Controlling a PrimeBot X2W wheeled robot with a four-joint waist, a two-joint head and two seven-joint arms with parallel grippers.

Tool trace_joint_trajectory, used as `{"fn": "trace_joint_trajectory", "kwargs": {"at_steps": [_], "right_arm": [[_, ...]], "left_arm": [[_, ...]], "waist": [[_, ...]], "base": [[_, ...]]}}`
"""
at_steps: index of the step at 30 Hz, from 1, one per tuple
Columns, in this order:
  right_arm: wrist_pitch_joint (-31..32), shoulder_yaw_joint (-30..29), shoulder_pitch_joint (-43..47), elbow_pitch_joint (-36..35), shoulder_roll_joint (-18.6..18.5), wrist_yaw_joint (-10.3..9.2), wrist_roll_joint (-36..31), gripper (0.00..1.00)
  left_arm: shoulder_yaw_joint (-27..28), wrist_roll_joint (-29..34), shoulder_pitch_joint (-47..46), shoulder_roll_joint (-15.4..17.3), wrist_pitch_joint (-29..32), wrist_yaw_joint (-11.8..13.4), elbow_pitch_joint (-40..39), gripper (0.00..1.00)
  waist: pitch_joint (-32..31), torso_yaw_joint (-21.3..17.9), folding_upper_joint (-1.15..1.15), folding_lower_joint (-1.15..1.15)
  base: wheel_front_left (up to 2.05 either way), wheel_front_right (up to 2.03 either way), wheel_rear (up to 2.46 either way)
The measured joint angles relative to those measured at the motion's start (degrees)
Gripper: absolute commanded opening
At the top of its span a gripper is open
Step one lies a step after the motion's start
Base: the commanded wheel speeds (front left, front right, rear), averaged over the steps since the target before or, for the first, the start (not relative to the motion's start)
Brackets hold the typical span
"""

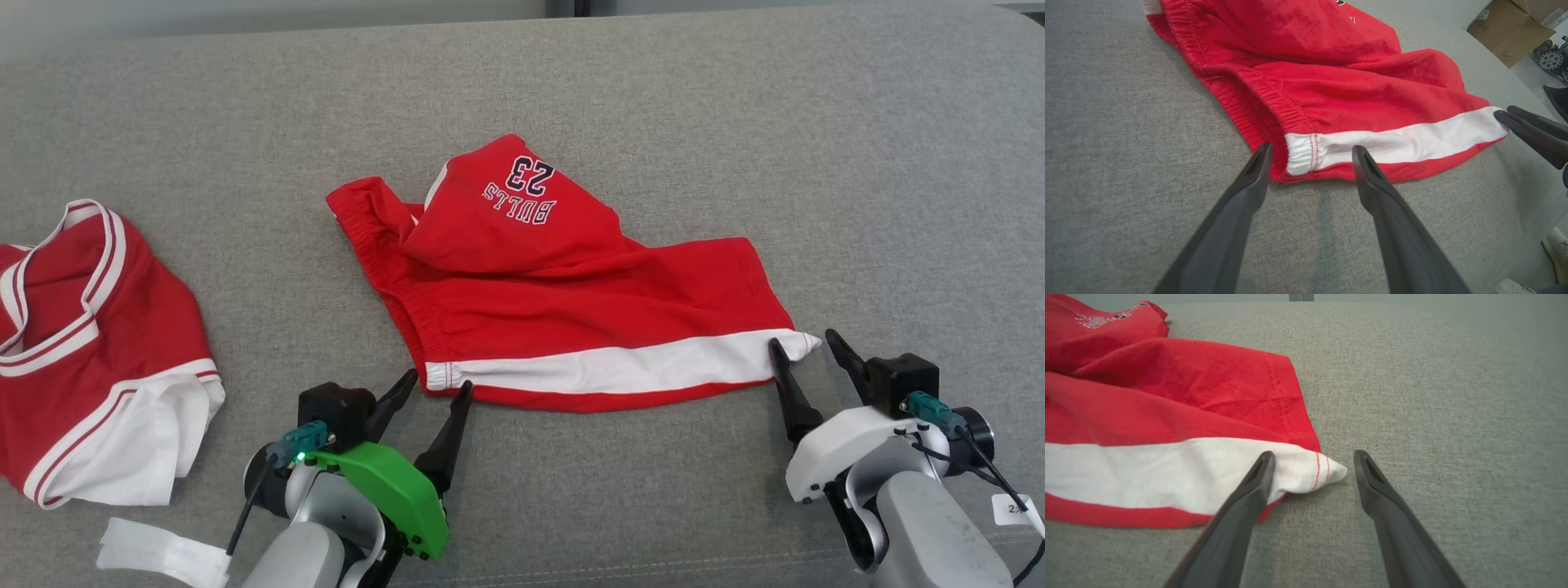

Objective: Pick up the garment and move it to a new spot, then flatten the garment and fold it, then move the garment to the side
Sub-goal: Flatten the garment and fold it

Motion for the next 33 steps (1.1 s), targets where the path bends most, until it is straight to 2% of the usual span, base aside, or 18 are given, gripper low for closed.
{"fn": "trace_joint_trajectory", "kwargs": {"at_steps": [10, 14, 15, 17, 20, 22, 23, 24, 25, 26, 27, 33], "right_arm": [[-0.5, 0.4, -2.0, 3.1, 0.8, 0.54, 0.5, 1.0], [-0.8, 0.4, -2.1, 3.9, 0.8, 0.94, 0.6, 0.85], [-0.9, 0.4, -2.1, 4.0, 0.8, 1.0, 0.6, 0.78], [-1.0, 0.4, -2.1, 4.1, 0.9, 1.01, 0.7, 0.78], [-1.0, 0.4, -2.2, 4.4, 0.9, 1.02, 0.8, 0.71], [-1.1, 0.4, -2.3, 4.7, 0.9, 1.08, 0.9, 0.45], [-1.1, 0.5, -2.4, 4.8, 0.9, 1.22, 1.0, 0.41], [-1.1, 0.6, -2.4, 4.8, 1.0, 1.26, 1.0, 0.24], [-1.1, 0.6, -2.5, 4.9, 1.0, 1.31, 1.0, 0.16], [-1.1, 0.7, -2.5, 4.9, 1.1, 1.46, 1.0, 0.07], [-1.1, 0.6, -2.5, 4.9, 1.2, 1.46, 1.1, 0.0], [-1.1, 1.7, -3.1, 4.6, 1.1, 2.18, 1.6, 0.0]], "left_arm": [[-0.9, 0.0, -1.6, -0.4, 0.3, 0.0, 2.6, 1.0], [-1.0, 0.0, -2.1, -0.5, -0.2, 0.0, 3.6, 1.0], [-1.0, 0.0, -2.2, -0.5, -0.2, 0.0, 3.7, 1.0], [-1.0, 0.0, -2.3, -0.6, -0.2, 0.0, 3.8, 1.0], [-1.0, 0.0, -2.4, -0.7, -0.7, 0.0, 4.1, 1.0], [-1.1, 0.0, -2.8, -0.8, -0.7, 0.0, 4.5, 0.98], [-1.1, 0.0, -3.0, -0.9, -0.7, 0.0, 4.7, 0.87], [-1.1, -0.2, -3.3, -1.0, -0.7, -0.1, 4.9, 0.47], [-1.1, -0.8, -3.3, -1.1, -0.9, -0.3, 5.0, 0.4], [-1.1, -1.6, -3.3, -1.2, -1.3, -0.4, 5.0, 0.16], [-1.1, -2.1, -3.3, -1.3, -1.4, -0.4, 5.2, 0.0], [-0.6, -2.9, -3.5, -1.3, -1.4, -0.8, 5.5, 0.0]], "waist": [[2.0, -0.6, 0.0, 0.0], [2.0, -0.8, 0.0, 0.0], [2.0, -0.8, 0.0, 0.0], [2.0, -0.8, 0.0, 0.0], [1.9, -0.9, 0.0, 0.0], [1.9, -0.9, 0.0, 0.0], [1.9, -0.9, 0.0, 0.0], [1.8, -0.9, 0.0, 0.0], [1.8, -0.9, 0.0, 0.0], [1.8, -0.9, 0.0, 0.0], [1.7, -0.9, 0.0, 0.0], [1.3, -1.0, 0.0, 0.0]], "base": [[0.0, 0.0, 0.0], [0.0, 0.0, 0.0], [0.0, 0.0, 0.0], [0.0, 0.0, 0.0], [0.0, 0.0, 0.0], [0.0, 0.0, 0.0], [0.0, 0.0, 0.0], [0.0, 0.0, 0.0], [0.0, 0.0, 0.0], [0.0, 0.0, 0.0], [0.0, 0.0, 0.0], [0.0, 0.0, 0.0]]}}
